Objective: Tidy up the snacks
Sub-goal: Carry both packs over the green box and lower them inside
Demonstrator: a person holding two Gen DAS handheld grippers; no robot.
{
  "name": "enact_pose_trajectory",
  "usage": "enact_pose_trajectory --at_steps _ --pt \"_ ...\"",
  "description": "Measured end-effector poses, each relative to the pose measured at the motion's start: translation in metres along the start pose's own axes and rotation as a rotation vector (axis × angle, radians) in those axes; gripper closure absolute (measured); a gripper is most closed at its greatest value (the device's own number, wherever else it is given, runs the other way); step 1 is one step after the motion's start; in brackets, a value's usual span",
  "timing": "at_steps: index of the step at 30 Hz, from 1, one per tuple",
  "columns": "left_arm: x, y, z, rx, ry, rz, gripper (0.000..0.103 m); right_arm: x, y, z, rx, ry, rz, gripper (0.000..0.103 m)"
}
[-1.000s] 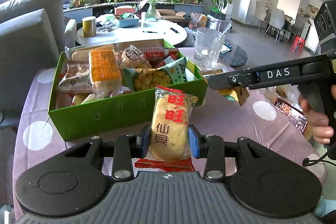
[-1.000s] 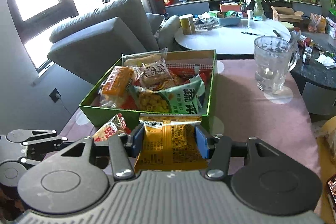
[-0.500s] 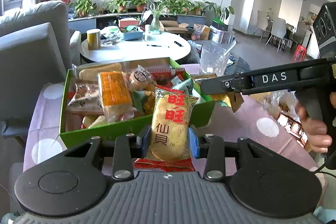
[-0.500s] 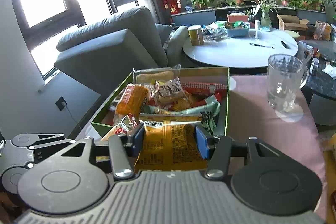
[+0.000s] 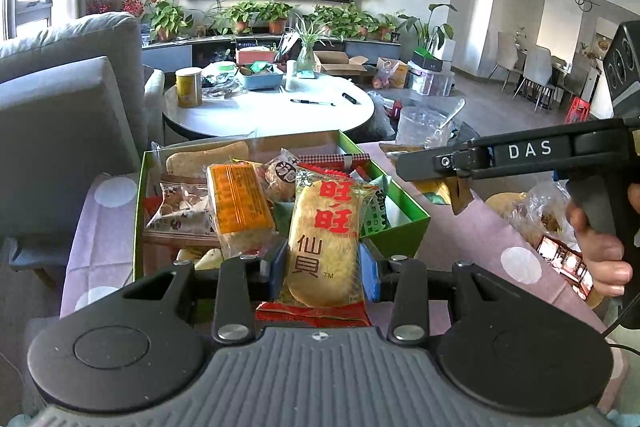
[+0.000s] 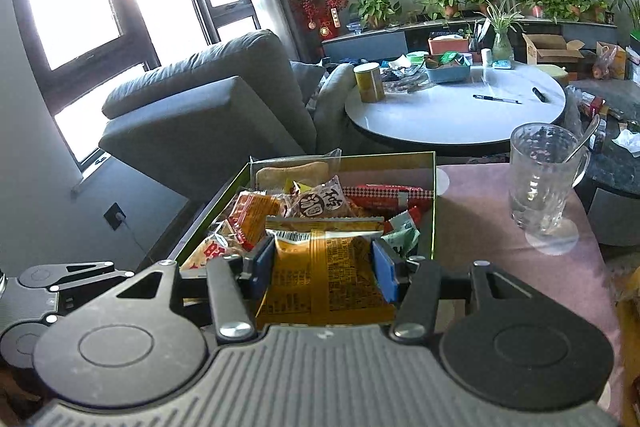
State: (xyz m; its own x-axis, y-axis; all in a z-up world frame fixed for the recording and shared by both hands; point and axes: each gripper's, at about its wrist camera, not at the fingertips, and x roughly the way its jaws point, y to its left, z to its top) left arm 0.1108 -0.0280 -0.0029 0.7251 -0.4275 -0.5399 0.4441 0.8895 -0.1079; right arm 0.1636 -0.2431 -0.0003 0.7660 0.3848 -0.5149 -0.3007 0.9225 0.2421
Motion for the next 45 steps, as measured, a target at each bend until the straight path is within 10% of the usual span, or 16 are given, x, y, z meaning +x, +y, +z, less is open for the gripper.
enact_pose_trajectory --at_steps 45 --pt "0.122 0.048 0.088 -0.009 0.068 0.103 0.068 0.094 -0.041 0.038 0.146 0.058 0.005 0.032"
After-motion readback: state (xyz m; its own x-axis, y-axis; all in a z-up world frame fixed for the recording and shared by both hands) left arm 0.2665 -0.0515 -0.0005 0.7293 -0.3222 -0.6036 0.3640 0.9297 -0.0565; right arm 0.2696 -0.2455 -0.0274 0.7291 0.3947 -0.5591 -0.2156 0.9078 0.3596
